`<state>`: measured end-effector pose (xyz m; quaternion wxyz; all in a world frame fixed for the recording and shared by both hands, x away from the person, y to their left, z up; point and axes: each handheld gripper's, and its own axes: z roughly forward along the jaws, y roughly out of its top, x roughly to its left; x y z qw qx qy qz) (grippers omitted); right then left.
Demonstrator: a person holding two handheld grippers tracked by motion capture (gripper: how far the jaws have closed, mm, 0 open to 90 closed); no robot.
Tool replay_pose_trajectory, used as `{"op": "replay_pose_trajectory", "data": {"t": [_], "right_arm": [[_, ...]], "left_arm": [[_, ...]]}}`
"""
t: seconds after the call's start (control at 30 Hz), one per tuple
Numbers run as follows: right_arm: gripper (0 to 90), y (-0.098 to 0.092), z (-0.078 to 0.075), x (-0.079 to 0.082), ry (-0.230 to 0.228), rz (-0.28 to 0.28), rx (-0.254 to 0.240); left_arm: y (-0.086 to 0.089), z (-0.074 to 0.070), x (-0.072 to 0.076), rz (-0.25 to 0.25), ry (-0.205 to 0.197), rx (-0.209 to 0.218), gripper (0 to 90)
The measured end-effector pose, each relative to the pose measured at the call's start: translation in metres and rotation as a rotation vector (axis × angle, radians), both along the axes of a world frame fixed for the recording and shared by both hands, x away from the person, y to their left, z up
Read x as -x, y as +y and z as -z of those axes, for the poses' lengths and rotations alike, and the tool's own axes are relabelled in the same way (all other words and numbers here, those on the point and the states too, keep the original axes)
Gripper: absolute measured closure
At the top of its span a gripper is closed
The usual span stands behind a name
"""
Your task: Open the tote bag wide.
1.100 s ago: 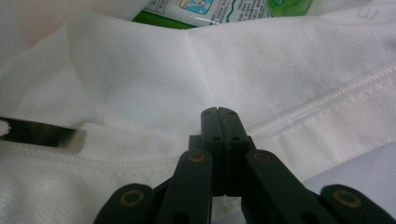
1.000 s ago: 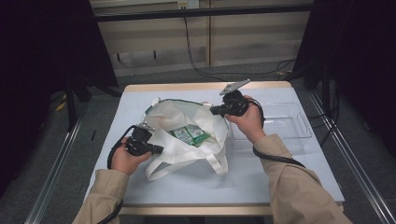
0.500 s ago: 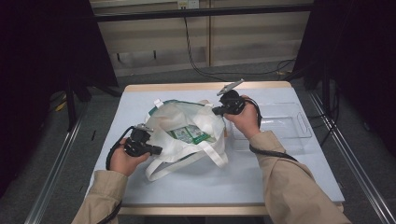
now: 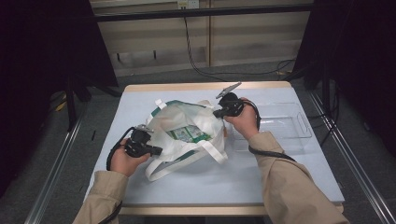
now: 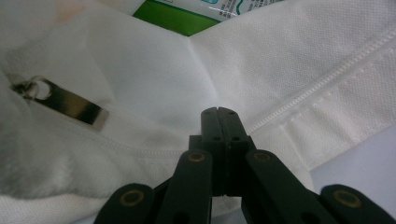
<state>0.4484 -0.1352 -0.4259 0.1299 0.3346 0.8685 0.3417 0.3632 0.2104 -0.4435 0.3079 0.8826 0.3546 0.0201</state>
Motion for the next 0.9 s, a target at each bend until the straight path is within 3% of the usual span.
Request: {"op": "replay_pose_trajectory", "data": {"t": [0.47,0.9], "right_arm": [[90.0,-0.001,0.004,0.001,0.013,0.003,0.025],[90.0,0.002,-0.015,0.021,-0.02,-0.024,-0.07]], "left_arm": [[0.0,0.001,0.0,0.007,-0.007,-0.01,90.0],[0.002,-0.021,-0.002,-0.014,-0.045,0.053,90.0]]}}
